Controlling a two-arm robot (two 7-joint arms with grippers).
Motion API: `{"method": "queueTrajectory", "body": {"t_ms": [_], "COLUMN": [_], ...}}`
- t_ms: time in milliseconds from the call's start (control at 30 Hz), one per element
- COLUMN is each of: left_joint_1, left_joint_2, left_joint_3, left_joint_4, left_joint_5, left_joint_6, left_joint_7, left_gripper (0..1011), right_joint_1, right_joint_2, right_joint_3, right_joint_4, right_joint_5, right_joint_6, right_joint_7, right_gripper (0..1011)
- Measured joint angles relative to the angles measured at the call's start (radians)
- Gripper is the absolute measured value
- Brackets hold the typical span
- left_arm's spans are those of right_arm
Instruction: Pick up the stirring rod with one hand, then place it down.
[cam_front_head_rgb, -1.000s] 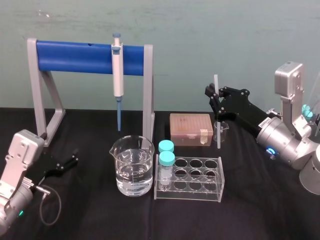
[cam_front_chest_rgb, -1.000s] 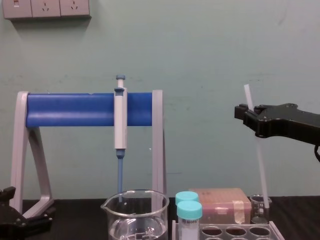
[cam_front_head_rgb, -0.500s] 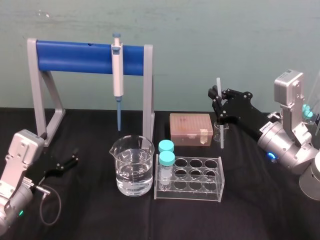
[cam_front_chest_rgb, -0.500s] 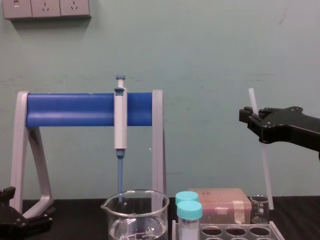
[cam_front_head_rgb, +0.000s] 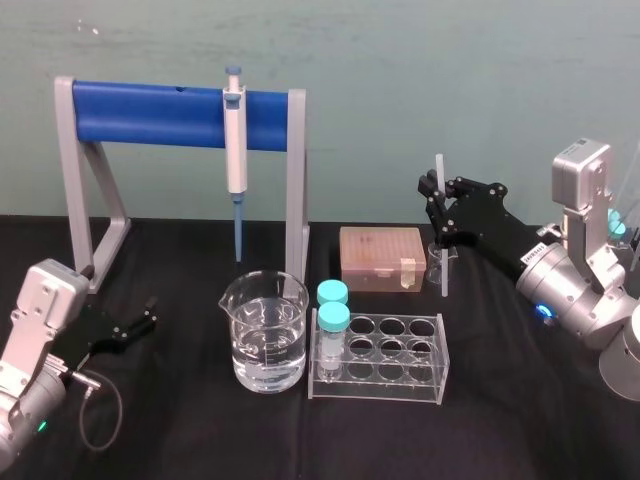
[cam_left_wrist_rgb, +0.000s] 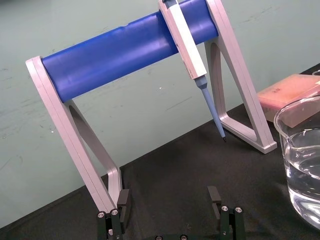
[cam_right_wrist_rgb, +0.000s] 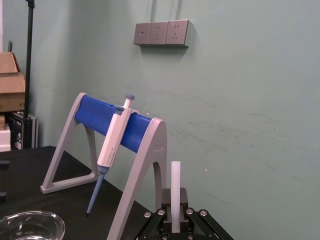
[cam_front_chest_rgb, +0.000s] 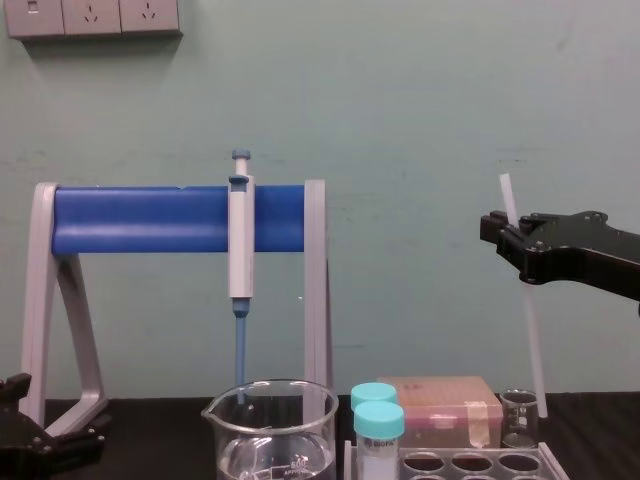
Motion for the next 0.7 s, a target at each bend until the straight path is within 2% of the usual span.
{"method": "queueTrajectory", "body": {"t_ms": [700], "left_joint_1": [0.0], "left_joint_2": [0.0], "left_joint_3": [0.0], "left_joint_4": [0.0], "left_joint_5": [0.0], "left_joint_6": [0.0], "left_joint_7": [0.0], "left_gripper": [1000], "right_joint_1": [0.002], "right_joint_2": [0.001], "right_joint_3": [-0.003], "right_joint_4": [0.001], "right_joint_5": [0.001], "right_joint_6": [0.0], "right_joint_7": [0.001], "right_gripper": [75]}}
